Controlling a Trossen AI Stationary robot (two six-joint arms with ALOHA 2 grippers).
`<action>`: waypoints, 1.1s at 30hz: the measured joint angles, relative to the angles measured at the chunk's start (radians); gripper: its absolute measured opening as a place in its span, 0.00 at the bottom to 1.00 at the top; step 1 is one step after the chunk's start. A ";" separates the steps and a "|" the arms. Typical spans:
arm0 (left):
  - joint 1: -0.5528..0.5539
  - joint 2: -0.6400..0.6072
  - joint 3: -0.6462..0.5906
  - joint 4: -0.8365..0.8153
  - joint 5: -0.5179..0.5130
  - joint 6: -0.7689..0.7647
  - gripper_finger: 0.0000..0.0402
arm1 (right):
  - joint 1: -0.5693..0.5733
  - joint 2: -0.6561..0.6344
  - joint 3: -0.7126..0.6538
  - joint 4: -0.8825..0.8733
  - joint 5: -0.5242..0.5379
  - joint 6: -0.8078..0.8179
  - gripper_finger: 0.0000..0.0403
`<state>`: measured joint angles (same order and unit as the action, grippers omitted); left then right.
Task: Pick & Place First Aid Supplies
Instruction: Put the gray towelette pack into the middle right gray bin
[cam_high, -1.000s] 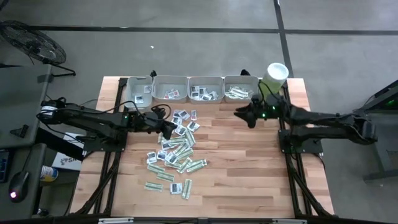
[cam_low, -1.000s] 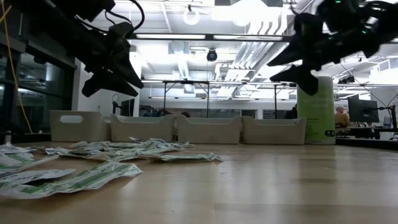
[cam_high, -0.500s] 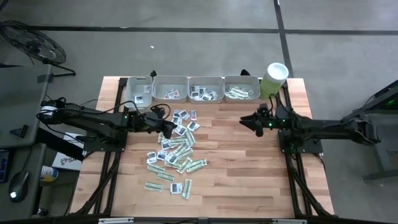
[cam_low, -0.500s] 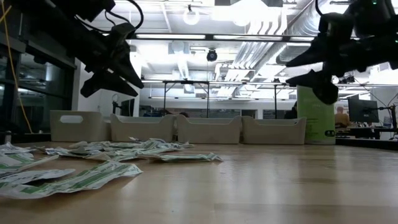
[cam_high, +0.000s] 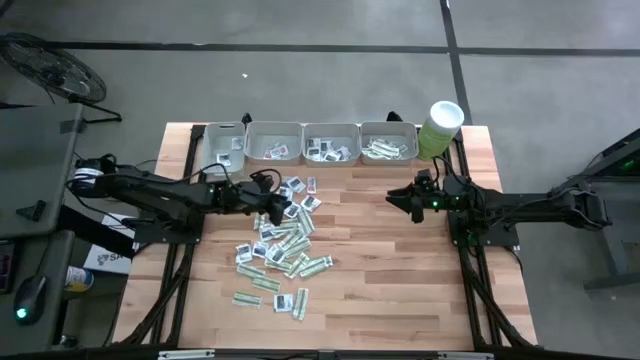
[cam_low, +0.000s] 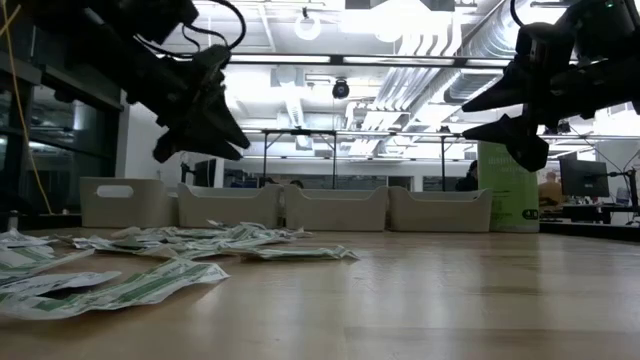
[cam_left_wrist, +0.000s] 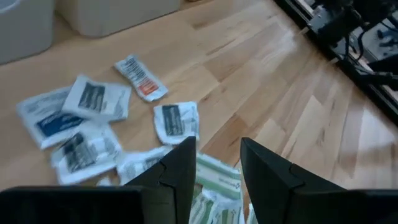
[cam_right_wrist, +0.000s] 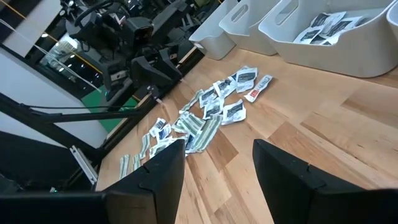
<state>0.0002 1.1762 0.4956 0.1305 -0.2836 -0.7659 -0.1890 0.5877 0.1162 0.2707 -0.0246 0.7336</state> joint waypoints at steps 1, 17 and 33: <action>0.000 0.018 0.002 0.016 0.000 0.013 0.32 | 0.000 0.000 0.000 0.000 0.000 0.000 0.46; 0.124 0.212 0.233 -0.318 -0.023 0.087 0.58 | 0.000 0.001 0.000 -0.004 -0.001 0.001 0.46; 0.344 0.374 0.351 -0.413 0.255 -0.059 0.49 | 0.000 0.001 0.000 -0.004 -0.006 0.003 0.46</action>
<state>0.3441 1.5504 0.8471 -0.2825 -0.0283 -0.8249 -0.1890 0.5885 0.1162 0.2665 -0.0305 0.7363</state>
